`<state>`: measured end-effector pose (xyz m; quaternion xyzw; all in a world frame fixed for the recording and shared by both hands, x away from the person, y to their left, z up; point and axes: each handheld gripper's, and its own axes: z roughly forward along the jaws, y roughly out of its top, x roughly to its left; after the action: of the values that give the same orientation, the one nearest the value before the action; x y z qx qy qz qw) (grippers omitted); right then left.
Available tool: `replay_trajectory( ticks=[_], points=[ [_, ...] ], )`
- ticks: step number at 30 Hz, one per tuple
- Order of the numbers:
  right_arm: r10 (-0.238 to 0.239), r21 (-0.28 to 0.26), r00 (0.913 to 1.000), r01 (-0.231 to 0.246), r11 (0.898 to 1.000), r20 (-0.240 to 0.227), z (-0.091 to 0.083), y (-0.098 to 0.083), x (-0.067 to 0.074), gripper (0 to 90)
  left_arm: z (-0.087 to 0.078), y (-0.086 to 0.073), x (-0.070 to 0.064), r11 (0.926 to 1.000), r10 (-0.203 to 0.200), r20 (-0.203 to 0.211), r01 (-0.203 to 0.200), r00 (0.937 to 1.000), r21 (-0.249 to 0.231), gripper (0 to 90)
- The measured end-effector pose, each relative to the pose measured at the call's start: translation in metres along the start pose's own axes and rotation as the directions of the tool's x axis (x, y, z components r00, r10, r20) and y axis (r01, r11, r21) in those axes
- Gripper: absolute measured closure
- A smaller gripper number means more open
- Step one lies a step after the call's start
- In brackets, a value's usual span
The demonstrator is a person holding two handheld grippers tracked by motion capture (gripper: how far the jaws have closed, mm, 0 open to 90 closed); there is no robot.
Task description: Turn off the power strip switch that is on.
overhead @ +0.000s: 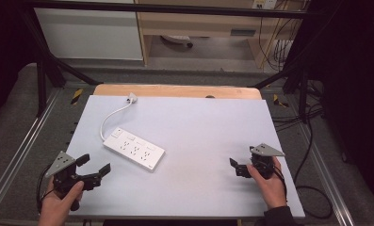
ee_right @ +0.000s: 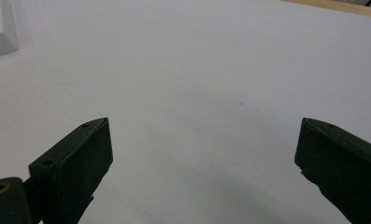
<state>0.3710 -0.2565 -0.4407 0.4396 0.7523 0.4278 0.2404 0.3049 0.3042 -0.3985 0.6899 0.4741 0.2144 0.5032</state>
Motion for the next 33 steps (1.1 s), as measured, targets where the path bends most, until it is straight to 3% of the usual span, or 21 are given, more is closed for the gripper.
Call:
replay_trajectory(
  ticks=[17,30,33],
  points=[
    [0.001,-0.004,1.0,-0.001,1.0,-0.005,0.002,0.0,-0.002,4.9,0.011,0.027,-0.006,0.9989,0.023,-0.001,-0.023,0.9997,0.042,6.5],
    [-0.025,0.003,0.9995,0.025,1.0,-0.017,0.002,0.0,0.002,4.8,0.025,0.051,-0.009,0.9997,0.019,0.018,-0.019,0.9997,0.014,6.0],
    [-0.023,0.004,0.9997,0.023,1.0,-0.013,0.002,0.0,0.001,4.9,0.032,0.055,-0.01,0.9987,0.032,0.021,-0.032,0.9993,0.04,6.0]
  ],
)
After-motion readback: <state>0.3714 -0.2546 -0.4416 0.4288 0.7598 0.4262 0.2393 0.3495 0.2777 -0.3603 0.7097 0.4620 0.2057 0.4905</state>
